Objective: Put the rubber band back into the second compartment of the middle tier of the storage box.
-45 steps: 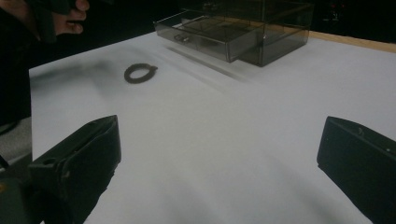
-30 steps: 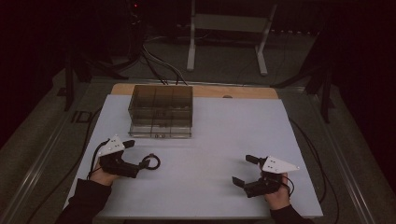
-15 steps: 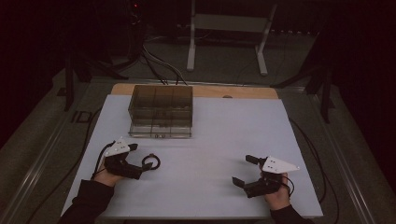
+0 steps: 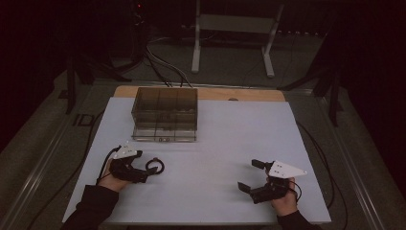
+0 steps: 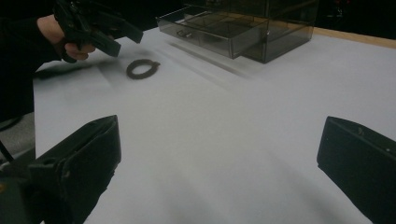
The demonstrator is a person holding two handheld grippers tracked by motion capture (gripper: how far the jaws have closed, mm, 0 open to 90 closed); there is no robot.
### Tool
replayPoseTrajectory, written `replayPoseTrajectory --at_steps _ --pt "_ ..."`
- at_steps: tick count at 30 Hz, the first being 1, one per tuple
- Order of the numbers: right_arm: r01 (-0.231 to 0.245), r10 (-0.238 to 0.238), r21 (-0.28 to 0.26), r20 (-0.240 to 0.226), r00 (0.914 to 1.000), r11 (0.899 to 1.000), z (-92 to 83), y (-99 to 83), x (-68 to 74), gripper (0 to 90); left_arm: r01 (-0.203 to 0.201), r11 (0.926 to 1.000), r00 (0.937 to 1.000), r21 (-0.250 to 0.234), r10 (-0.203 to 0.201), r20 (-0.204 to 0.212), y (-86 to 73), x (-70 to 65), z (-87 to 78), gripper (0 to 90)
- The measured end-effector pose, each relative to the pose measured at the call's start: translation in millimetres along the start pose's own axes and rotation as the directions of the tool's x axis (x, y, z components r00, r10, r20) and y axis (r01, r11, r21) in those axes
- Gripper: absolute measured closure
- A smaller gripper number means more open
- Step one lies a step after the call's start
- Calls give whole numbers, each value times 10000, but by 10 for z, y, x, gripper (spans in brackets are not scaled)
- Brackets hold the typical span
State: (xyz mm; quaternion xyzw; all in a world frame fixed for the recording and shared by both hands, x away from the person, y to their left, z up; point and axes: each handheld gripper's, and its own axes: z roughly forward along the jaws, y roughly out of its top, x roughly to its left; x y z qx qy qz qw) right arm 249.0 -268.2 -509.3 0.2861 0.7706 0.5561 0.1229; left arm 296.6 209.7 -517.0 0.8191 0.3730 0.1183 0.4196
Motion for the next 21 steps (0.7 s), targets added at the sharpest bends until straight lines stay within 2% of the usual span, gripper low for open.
replayPoseTrajectory --at_steps 4,7,9,13,18,19,21 --pt "-55 55 19 -27 10000 10000 3 -2 -5 0 142 9987 9997 495 -133 -186 2 -18 36 124" --pt "-41 41 3 -28 10000 10000 4 -1 -3 0 372 9972 9991 650 -359 -210 6 -3 47 159" --pt "-67 67 11 -49 10000 10000 6 -2 -5 0 481 9957 9981 789 -449 -423 0 8 57 165" --pt "-50 50 20 -44 10000 10000 5 -1 -1 0 358 9947 9974 962 -295 -659 -14 5 80 200" --pt "-71 71 18 -57 10000 10000 9 -2 -4 0 166 9935 9953 1127 -57 -966 -11 -10 103 337" --pt "-96 96 28 -74 9999 10000 11 -3 -5 0 74 9923 9930 1240 73 -1176 -16 -19 117 362" --pt "-55 56 60 -68 10000 10000 11 -3 1 0 13 9919 9924 1270 144 -1226 -18 -25 125 412"
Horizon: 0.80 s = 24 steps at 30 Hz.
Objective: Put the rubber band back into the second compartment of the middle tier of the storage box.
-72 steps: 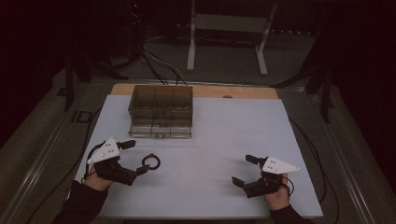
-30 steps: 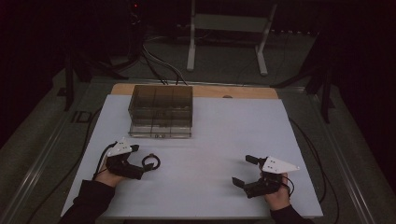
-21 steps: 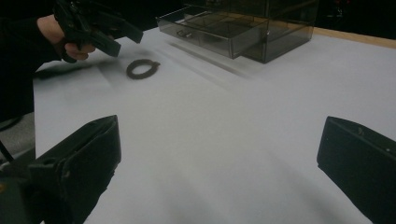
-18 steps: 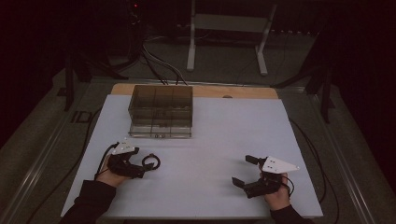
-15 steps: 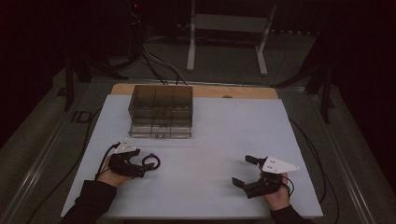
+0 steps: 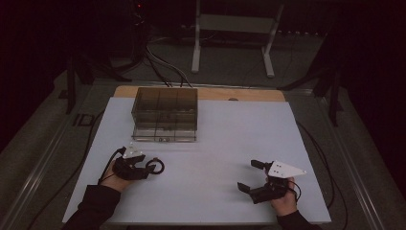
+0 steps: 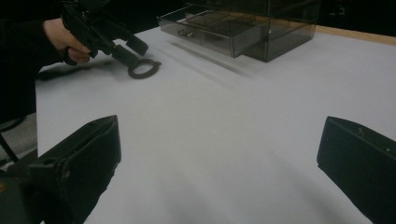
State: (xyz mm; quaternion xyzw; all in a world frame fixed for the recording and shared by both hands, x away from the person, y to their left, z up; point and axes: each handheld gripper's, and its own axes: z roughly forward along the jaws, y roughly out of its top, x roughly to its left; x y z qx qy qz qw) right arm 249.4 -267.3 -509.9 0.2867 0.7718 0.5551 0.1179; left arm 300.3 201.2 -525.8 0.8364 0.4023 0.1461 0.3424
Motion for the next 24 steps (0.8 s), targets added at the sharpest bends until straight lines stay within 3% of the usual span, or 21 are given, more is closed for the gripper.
replayPoseTrajectory --at_steps 6,15,24 --pt "-13 13 3 14 10000 10000 3 0 -3 0 -313 9995 9994 98 315 -143 8 -12 35 527" --pt "-25 25 26 37 10000 10000 7 -2 0 0 -473 9985 9986 291 480 -244 36 -18 69 680" --pt "67 -67 55 55 10000 10000 10 0 7 0 -535 9975 9985 462 541 -118 49 -17 69 756"
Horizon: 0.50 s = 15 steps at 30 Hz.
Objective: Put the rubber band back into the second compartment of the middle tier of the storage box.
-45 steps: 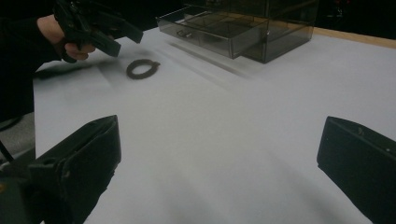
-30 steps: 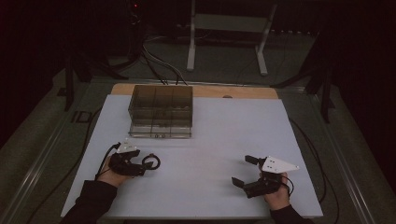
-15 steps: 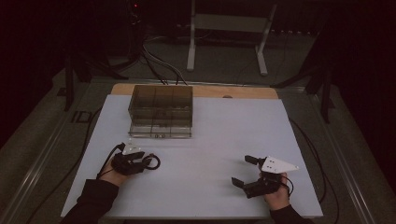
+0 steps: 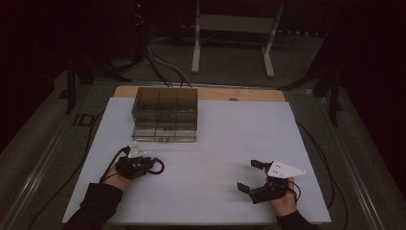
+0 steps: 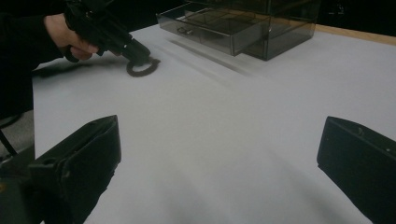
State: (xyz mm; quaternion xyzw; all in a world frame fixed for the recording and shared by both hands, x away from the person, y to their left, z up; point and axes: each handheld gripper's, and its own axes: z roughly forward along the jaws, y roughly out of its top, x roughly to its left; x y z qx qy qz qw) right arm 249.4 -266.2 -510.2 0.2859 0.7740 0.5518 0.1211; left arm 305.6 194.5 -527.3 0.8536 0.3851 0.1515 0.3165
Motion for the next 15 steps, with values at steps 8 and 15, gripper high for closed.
replayPoseTrajectory --at_steps 8,15 --pt "-83 83 30 -36 10000 10000 4 -4 -9 0 146 9999 9998 79 -147 130 0 29 -10 854" --pt "-43 43 6 -36 10000 10000 3 -1 -3 0 155 9998 9998 111 -156 88 5 21 -19 873"
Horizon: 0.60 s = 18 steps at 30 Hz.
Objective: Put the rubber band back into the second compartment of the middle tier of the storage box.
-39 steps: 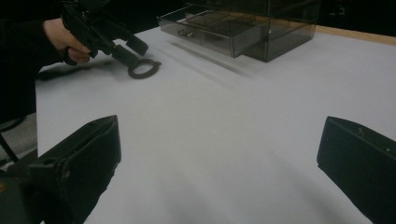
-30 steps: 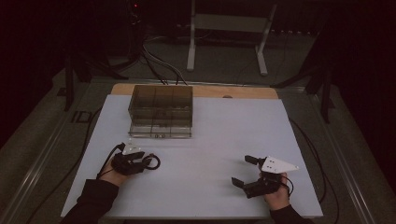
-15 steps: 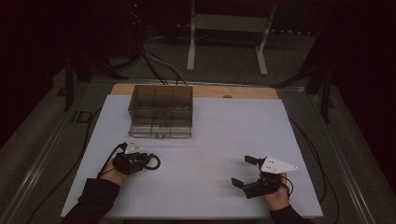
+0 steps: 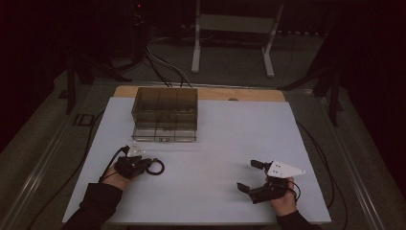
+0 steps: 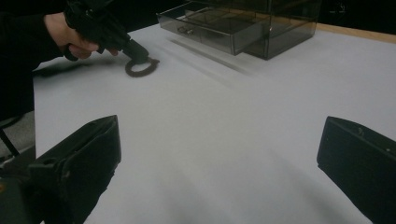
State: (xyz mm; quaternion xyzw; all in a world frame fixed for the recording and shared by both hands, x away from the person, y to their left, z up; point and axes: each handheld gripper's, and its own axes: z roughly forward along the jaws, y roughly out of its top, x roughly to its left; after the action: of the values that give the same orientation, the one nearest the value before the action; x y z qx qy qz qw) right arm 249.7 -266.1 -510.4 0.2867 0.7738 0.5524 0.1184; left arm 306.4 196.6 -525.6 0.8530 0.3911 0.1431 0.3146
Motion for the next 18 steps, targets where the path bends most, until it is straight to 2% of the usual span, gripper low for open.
replayPoseTrajectory --at_steps 3,9,11,18 --pt "-62 62 0 -13 10000 10000 2 0 -7 0 128 9999 9999 -51 -127 14 5 -1 -21 874" --pt "-95 95 5 13 10000 10000 2 -3 -9 0 71 9998 9999 -191 -69 105 36 -28 -85 877" --pt "-77 77 -13 20 10000 10000 1 -1 -5 0 -105 9999 9997 -121 108 227 50 -62 -104 877" --pt "-88 88 -9 44 10000 10000 6 -1 -3 0 -309 9995 9986 -34 310 427 66 -126 -136 877"
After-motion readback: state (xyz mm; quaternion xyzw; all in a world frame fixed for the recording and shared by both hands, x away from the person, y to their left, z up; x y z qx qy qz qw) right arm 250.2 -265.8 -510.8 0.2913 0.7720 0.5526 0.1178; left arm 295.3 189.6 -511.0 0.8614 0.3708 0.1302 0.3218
